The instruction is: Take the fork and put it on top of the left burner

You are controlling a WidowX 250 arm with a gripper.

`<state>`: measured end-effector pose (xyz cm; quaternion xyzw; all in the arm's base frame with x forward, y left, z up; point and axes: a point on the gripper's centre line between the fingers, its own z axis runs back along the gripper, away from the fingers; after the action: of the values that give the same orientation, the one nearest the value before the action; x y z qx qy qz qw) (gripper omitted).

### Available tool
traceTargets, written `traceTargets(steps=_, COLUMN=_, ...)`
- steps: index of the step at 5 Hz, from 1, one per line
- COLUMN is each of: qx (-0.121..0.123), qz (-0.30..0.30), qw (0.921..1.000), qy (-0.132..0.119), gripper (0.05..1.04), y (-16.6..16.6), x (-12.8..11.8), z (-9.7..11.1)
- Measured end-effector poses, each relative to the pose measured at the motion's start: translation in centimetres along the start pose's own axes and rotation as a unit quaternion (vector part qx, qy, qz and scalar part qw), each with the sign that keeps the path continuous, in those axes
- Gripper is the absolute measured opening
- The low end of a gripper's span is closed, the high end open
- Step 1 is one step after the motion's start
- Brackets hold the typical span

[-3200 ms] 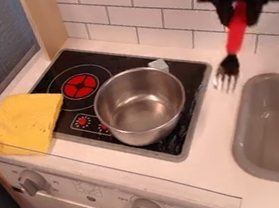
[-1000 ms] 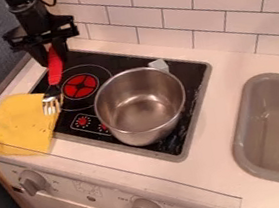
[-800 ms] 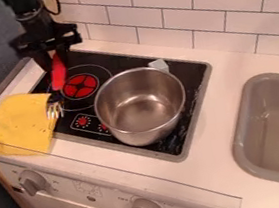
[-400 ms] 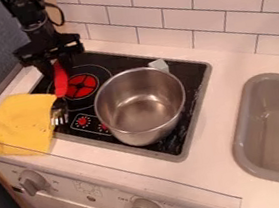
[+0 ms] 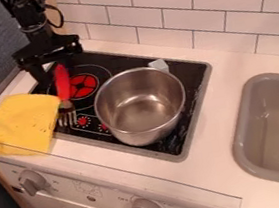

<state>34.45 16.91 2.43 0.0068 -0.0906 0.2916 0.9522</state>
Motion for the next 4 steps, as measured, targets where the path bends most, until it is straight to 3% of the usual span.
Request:
traceTargets(steps=2, qx=-0.002, qz=-0.001, qw=1.0000, qy=-0.002, gripper=1.001, y=-0.5, x=0.0, z=1.1)
traceTargets(steps=3, qx=-0.003, qz=-0.007, qw=0.9996, qy=-0.026, gripper=1.001, y=-0.9, x=0.4, z=4.4)
traceTargets(steps=4, qx=-0.023, qz=0.002, qw=0.9975, qy=-0.066, gripper=1.001, y=-1.3, x=0.6, z=8.5)
